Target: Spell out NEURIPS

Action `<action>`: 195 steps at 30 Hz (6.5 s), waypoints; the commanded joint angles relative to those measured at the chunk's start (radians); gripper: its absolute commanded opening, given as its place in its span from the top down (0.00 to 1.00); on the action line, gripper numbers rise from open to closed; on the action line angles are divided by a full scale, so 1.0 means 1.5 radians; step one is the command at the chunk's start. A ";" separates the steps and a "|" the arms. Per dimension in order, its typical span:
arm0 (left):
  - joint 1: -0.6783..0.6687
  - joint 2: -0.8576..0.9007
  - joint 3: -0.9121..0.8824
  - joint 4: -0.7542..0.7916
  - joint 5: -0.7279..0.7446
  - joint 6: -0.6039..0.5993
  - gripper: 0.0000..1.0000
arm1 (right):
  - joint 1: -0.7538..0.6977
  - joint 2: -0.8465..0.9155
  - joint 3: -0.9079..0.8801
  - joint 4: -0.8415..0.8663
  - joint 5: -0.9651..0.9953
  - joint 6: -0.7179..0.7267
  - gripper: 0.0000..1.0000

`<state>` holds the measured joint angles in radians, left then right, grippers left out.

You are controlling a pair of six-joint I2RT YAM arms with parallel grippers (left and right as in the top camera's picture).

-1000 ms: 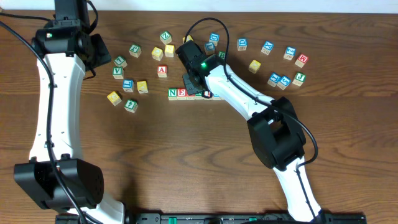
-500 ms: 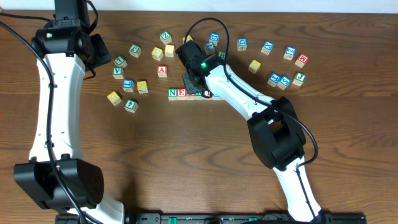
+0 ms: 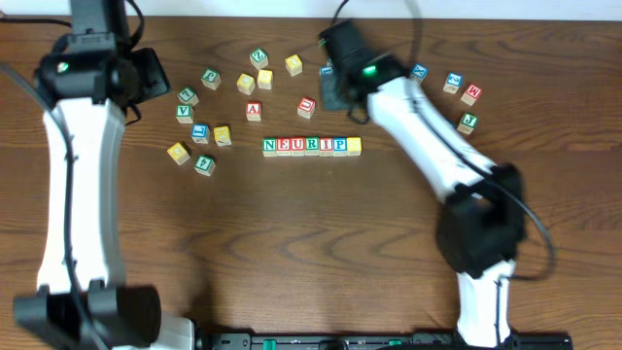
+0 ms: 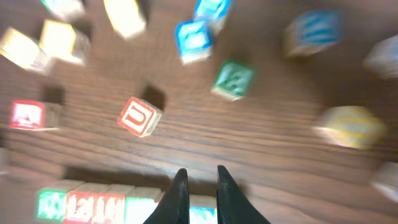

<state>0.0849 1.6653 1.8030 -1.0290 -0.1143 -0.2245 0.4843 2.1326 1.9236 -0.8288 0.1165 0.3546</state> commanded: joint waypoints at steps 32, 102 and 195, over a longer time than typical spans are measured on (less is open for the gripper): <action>0.003 -0.082 0.026 -0.024 -0.002 0.009 0.02 | -0.126 -0.453 0.023 -0.322 0.054 -0.038 0.01; 0.003 -0.082 0.026 -0.024 -0.002 0.009 0.02 | -0.357 -1.417 -1.279 0.505 -0.117 -0.138 0.01; 0.047 -1.109 -1.200 0.645 -0.002 0.108 0.02 | -0.357 -1.417 -1.278 0.505 -0.117 -0.138 0.01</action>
<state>0.1524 0.0113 0.0330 -0.0402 -0.1104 -0.0872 -0.0433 0.0139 0.0090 -0.0692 -0.0540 0.1631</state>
